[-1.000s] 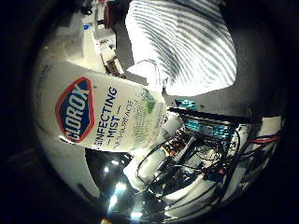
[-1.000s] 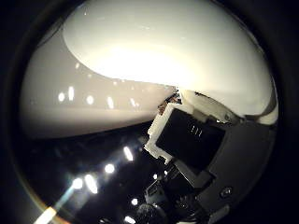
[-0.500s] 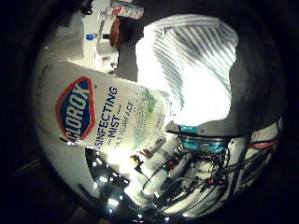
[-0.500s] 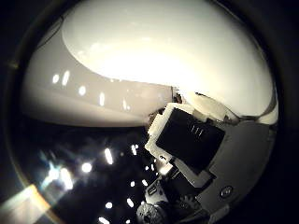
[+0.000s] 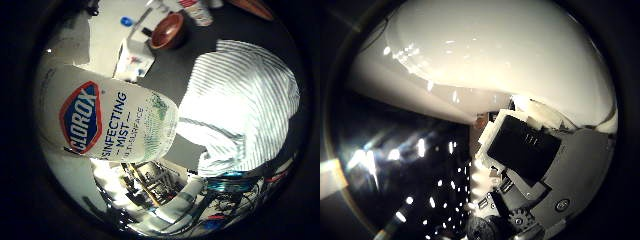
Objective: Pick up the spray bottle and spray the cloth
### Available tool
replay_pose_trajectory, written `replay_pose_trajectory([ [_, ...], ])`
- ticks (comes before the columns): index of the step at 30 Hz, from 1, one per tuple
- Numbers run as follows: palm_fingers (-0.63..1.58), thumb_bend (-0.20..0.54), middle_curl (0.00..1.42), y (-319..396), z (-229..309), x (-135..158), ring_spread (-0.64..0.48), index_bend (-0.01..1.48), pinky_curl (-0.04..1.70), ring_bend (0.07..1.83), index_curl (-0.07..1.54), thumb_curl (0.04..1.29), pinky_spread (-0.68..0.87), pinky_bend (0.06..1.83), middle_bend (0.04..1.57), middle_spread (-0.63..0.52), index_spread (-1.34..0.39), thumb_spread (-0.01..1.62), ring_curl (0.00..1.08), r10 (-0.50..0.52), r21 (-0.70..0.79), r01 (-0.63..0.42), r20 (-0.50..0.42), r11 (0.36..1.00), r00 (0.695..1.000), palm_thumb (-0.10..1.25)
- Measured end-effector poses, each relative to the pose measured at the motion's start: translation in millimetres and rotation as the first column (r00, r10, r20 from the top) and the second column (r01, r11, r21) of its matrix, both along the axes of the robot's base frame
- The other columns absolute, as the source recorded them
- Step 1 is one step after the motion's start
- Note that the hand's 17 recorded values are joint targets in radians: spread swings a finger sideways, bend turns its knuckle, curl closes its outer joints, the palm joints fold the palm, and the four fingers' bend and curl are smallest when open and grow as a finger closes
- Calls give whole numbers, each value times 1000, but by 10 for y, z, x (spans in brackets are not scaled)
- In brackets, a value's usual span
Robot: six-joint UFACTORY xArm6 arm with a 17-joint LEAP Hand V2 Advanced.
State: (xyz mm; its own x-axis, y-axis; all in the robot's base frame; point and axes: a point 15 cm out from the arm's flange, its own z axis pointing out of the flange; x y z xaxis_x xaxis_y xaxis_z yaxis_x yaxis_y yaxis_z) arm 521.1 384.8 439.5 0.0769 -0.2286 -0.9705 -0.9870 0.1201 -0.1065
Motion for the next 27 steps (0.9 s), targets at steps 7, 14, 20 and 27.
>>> replay_pose_trajectory([
  [7, 1210, -13, 728, 828, -96, -298, -205, 1150, 603, 1433, 659, 935, -328, 1300, 1308, -187, -273, 937, 616, 162, 0, -162, 60, 987, 985, 952],
  [14, 1209, -14, 726, 1314, -338, -701, -206, 1148, 602, 1431, 662, 933, -326, 1302, 1309, -187, -275, 916, 617, 289, -18, -289, 107, 957, 951, 952],
  [20, 1209, -14, 725, 1484, -547, -1006, -206, 1146, 601, 1430, 664, 933, -325, 1303, 1309, -187, -275, 905, 618, 385, -14, -385, 101, 923, 917, 955],
  [27, 1209, -14, 724, 1520, -829, -1091, -207, 1146, 601, 1429, 665, 940, -325, 1303, 1310, -186, -276, 895, 619, 436, -44, -434, 137, 900, 890, 959],
])
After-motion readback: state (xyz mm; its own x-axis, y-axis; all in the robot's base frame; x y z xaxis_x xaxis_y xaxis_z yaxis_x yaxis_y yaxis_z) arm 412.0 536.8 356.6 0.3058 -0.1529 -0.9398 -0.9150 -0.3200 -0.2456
